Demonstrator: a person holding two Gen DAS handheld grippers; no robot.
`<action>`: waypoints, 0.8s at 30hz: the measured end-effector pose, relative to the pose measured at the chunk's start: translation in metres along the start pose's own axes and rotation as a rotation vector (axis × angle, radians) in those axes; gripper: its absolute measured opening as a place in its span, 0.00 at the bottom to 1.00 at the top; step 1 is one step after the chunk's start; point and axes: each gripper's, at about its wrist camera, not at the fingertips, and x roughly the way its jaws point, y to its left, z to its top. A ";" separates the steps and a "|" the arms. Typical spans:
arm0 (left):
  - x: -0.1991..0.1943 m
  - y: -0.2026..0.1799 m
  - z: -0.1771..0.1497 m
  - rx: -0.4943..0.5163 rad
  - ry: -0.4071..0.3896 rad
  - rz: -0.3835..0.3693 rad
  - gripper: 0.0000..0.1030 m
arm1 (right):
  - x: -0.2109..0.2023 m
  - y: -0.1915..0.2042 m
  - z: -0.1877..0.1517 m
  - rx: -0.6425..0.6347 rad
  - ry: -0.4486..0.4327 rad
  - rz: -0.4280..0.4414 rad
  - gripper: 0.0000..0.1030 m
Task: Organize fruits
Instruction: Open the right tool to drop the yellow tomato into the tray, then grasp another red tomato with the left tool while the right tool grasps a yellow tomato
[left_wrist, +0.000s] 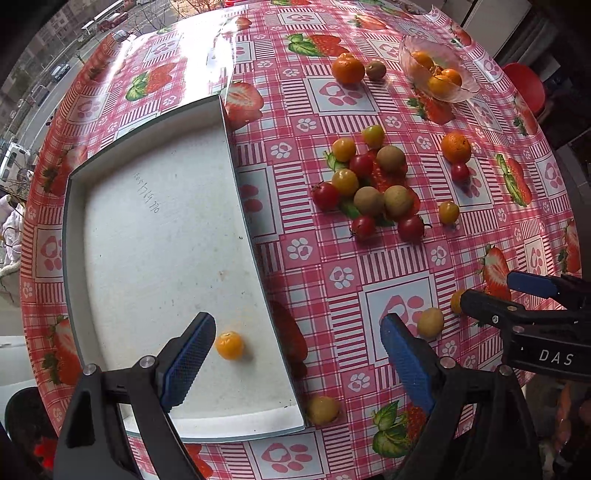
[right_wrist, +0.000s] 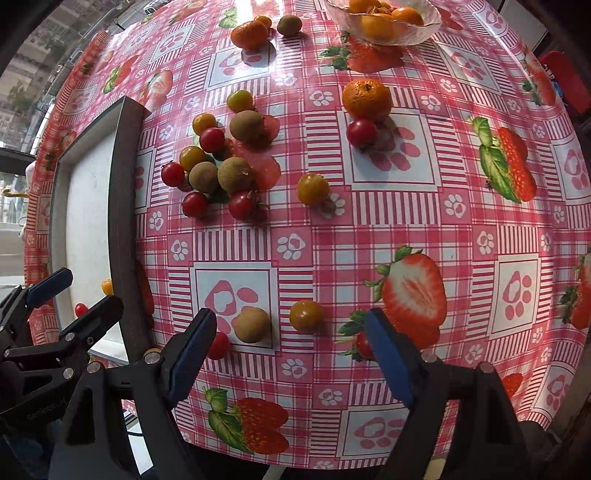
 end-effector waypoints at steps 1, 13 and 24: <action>0.012 0.005 0.000 0.010 -0.002 -0.002 0.89 | -0.001 -0.007 0.001 0.010 -0.002 -0.005 0.82; 0.116 0.023 0.031 0.051 0.003 0.002 0.89 | -0.002 -0.044 0.036 -0.026 -0.030 -0.004 0.82; 0.138 0.023 0.061 0.055 0.032 0.040 0.78 | 0.022 -0.019 0.057 -0.143 -0.012 0.013 0.74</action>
